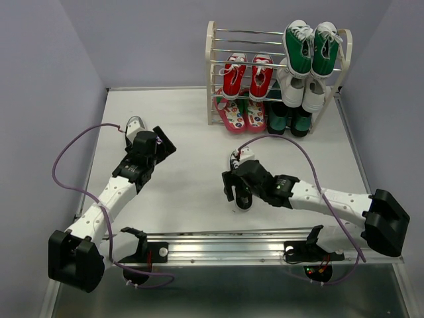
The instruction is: Place and organize the shoes onto the shoe shelf
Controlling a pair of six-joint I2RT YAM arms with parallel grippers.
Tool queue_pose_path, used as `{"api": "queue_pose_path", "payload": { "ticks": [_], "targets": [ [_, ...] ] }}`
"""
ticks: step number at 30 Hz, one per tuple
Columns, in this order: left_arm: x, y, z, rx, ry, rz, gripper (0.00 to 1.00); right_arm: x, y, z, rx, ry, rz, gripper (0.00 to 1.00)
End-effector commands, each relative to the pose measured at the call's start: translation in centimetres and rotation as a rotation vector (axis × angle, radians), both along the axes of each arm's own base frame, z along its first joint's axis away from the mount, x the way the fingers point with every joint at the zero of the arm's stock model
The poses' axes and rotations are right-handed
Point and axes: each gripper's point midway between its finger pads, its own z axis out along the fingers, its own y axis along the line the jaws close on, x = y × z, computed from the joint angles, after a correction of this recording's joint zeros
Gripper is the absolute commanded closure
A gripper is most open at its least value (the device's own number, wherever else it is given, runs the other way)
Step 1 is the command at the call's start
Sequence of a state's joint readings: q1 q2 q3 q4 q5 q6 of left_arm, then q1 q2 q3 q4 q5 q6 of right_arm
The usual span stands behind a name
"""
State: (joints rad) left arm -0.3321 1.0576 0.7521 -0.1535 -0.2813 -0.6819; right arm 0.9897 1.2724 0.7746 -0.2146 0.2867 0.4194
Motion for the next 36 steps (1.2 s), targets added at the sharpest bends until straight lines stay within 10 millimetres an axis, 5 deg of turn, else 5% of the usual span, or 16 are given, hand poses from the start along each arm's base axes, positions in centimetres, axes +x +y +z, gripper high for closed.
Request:
{"api": "queue_pose_path", "payload": {
  "ticks": [1, 9, 12, 13, 18, 19, 20, 22, 23, 26, 36],
  "targets": [
    [0.2, 0.0, 0.7, -0.005, -0.027, -0.003, 0.01, -1.0, -3.0, -1.7, -0.112, 0.122, -0.169, 0.0],
    [0.2, 0.0, 0.9, -0.008, -0.039, -0.002, 0.01, -2.0, -4.3, -4.1, -0.128, 0.21, -0.281, 0.01],
    [0.2, -0.1, 0.5, -0.007, -0.033, -0.006, 0.01, -1.2, -4.3, -4.5, -0.132, 0.185, -0.312, 0.2],
    [0.2, -0.1, 0.5, -0.009, -0.032, -0.01, 0.01, -0.9, -4.4, -4.5, -0.131, 0.17, -0.332, 0.35],
    [0.2, -0.1, 0.4, -0.011, -0.031, -0.011, 0.01, -0.6, -4.3, -5.2, -0.143, 0.171, -0.346, 0.37],
    [0.2, -0.2, 0.4, -0.013, -0.032, -0.015, 0.01, -0.6, -4.4, -5.4, -0.148, 0.171, -0.347, 0.42],
    [0.1, -0.2, 0.3, -0.013, -0.034, -0.016, 0.01, -0.5, -4.4, -5.4, -0.151, 0.167, -0.356, 0.67],
    [0.1, -0.2, 0.3, -0.014, -0.037, -0.016, 0.01, -0.2, -4.6, -5.0, -0.149, 0.148, -0.366, 0.94],
    [0.1, -0.2, 0.3, -0.014, -0.036, -0.016, 0.01, -0.1, -4.7, -4.8, -0.152, 0.137, -0.364, 0.99],
    [0.2, -0.2, 0.6, -0.012, -0.042, -0.017, 0.01, 1.0, -4.9, -2.6, -0.17, 0.047, -0.321, 0.99],
    [0.2, 0.5, 1.5, -0.007, -0.063, 0.024, 0.01, 4.0, -1.2, 15.8, 0.11, -0.432, -0.048, 0.99]
  ]
}}
